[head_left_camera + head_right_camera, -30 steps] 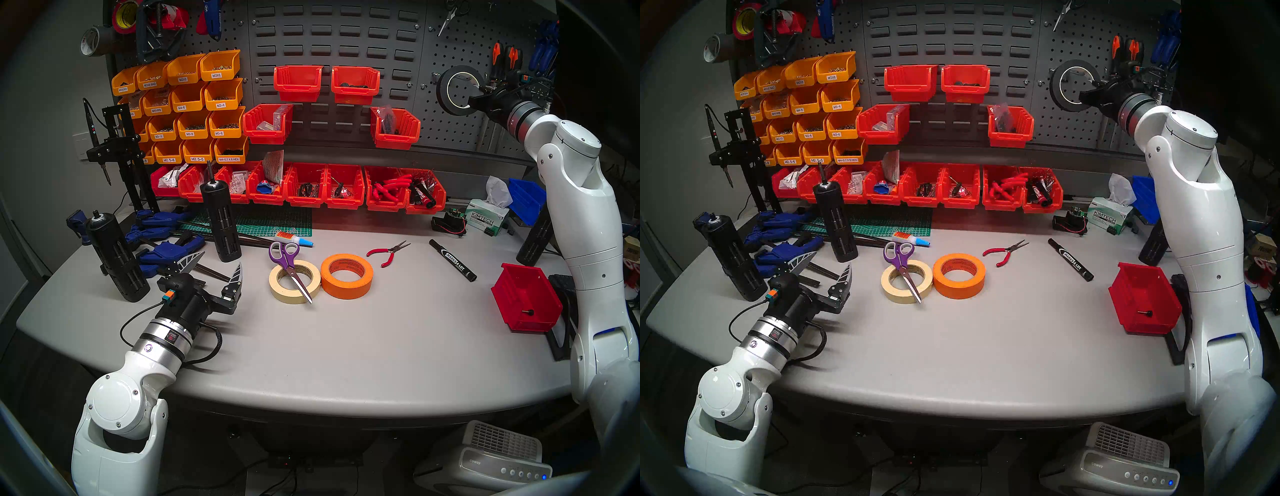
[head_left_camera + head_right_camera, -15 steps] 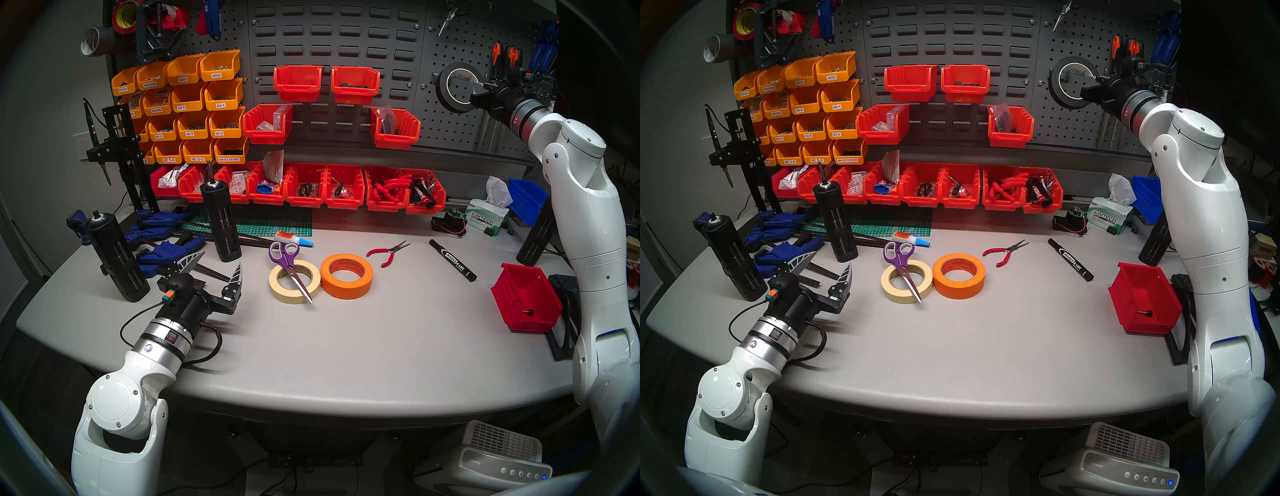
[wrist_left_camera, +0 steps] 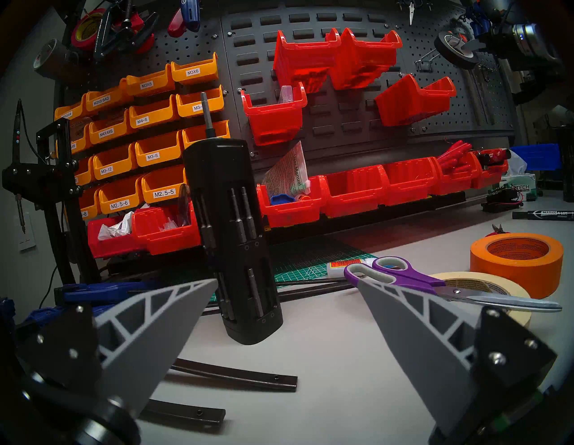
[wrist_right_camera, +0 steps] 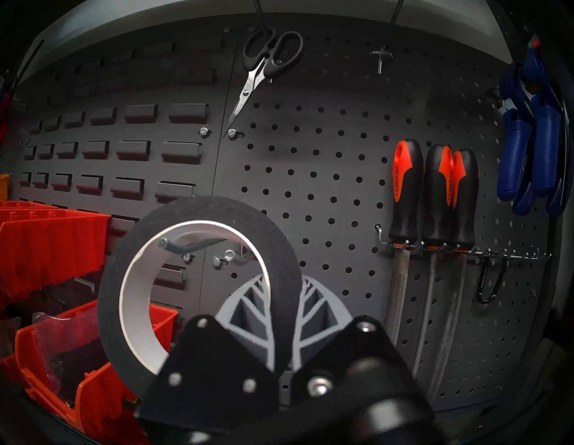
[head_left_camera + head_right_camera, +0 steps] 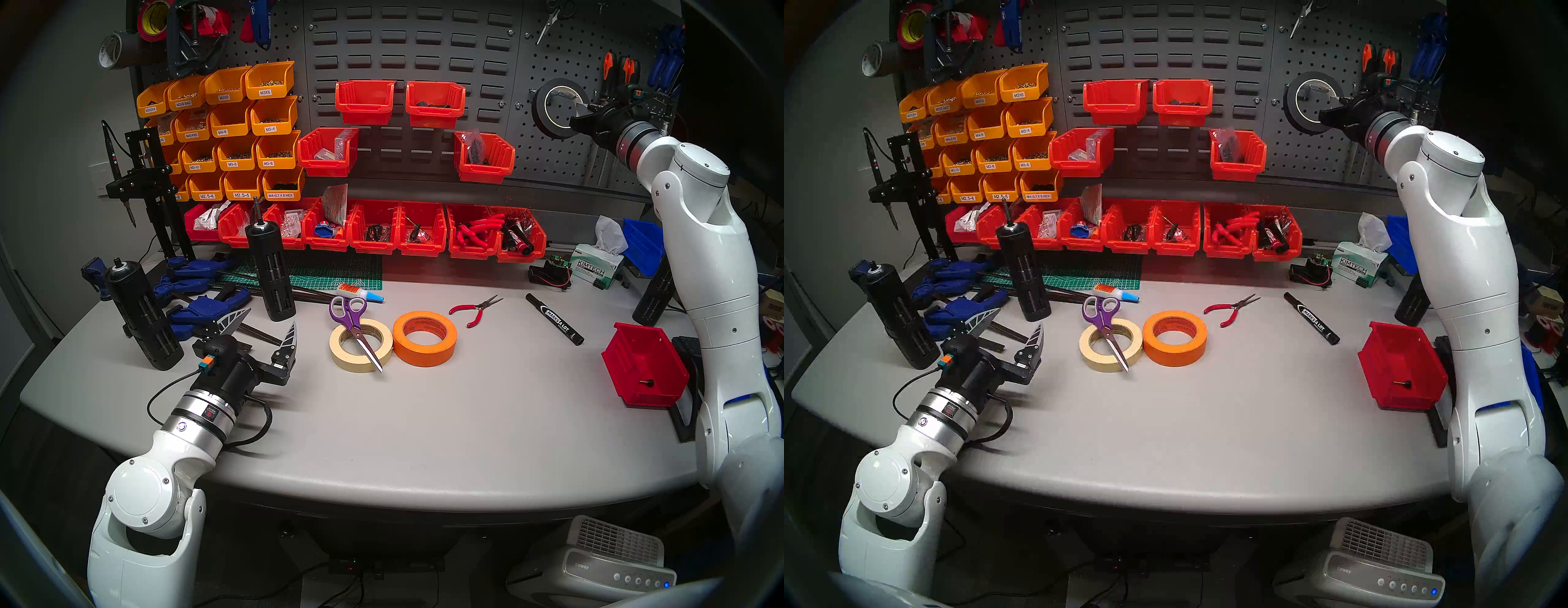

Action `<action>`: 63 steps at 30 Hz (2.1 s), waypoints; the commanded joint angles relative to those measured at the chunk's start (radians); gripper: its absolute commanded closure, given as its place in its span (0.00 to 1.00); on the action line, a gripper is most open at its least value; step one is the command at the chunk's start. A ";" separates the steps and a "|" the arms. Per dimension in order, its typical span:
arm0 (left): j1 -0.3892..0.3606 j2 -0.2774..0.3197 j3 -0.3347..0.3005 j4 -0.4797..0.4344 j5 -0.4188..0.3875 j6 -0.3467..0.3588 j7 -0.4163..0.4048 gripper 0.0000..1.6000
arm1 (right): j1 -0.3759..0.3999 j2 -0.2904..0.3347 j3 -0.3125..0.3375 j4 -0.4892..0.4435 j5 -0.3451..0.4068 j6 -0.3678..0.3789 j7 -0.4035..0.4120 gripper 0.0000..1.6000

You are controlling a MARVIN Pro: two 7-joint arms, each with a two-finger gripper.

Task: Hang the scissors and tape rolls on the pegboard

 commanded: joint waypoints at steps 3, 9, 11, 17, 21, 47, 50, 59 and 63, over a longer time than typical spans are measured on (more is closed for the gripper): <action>-0.001 0.000 0.002 -0.013 0.000 -0.006 -0.001 0.00 | 0.103 -0.012 -0.035 0.031 -0.033 -0.010 0.004 1.00; -0.001 0.000 0.002 -0.013 0.000 -0.006 -0.001 0.00 | 0.118 -0.015 -0.050 0.056 -0.045 -0.016 0.004 1.00; -0.001 0.000 0.002 -0.013 0.000 -0.006 -0.001 0.00 | 0.120 -0.015 -0.049 0.059 -0.044 -0.020 0.007 1.00; -0.001 0.000 0.002 -0.013 0.000 -0.006 -0.001 0.00 | 0.116 -0.010 -0.039 0.056 -0.041 -0.019 0.018 0.52; -0.001 0.000 0.002 -0.013 0.000 -0.006 -0.001 0.00 | 0.112 -0.007 -0.034 0.055 -0.042 -0.021 0.024 0.40; -0.001 0.000 0.002 -0.013 0.000 -0.006 -0.001 0.00 | -0.008 0.058 0.059 -0.071 0.003 0.012 0.066 0.04; -0.001 0.000 0.002 -0.013 0.000 -0.006 -0.001 0.00 | -0.053 0.088 0.088 -0.107 0.019 0.023 0.080 0.04; -0.001 0.000 0.002 -0.013 0.000 -0.005 -0.001 0.00 | -0.205 0.151 0.224 -0.222 0.080 0.051 0.121 0.03; -0.002 0.000 0.002 -0.012 0.000 -0.005 -0.001 0.00 | -0.259 0.166 0.290 -0.269 0.129 0.070 0.170 0.04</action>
